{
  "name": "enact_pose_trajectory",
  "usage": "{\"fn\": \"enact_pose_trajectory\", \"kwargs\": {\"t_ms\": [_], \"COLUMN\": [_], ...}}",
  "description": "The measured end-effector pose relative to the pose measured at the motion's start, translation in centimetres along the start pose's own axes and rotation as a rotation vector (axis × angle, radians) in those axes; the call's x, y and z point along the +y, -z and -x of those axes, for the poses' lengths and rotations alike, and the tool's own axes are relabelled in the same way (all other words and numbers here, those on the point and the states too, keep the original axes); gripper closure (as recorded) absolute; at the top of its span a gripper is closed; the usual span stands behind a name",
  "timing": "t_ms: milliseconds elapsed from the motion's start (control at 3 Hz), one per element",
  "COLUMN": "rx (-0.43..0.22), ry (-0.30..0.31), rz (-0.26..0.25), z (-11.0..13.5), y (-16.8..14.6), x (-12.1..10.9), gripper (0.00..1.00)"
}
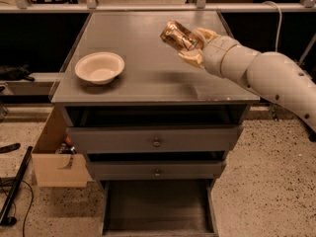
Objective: Pick orange can from bottom drawer and place on counter
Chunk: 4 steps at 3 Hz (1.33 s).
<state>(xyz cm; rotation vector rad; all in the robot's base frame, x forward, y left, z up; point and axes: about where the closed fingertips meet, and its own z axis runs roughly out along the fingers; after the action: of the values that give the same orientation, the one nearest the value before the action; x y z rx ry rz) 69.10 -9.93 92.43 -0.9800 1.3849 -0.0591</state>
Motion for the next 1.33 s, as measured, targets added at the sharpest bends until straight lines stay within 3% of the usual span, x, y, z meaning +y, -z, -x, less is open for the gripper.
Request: {"fn": "enact_pose_trajectory", "kwargs": {"t_ms": [1000, 1333], "rx": [0.116, 0.116], "ry": [-0.002, -0.002], "rz": [0.034, 0.034], "z": [-4.4, -4.4], "y": [1.1, 1.1], "x": [0.8, 0.8], "gripper": [1.0, 0.73]}}
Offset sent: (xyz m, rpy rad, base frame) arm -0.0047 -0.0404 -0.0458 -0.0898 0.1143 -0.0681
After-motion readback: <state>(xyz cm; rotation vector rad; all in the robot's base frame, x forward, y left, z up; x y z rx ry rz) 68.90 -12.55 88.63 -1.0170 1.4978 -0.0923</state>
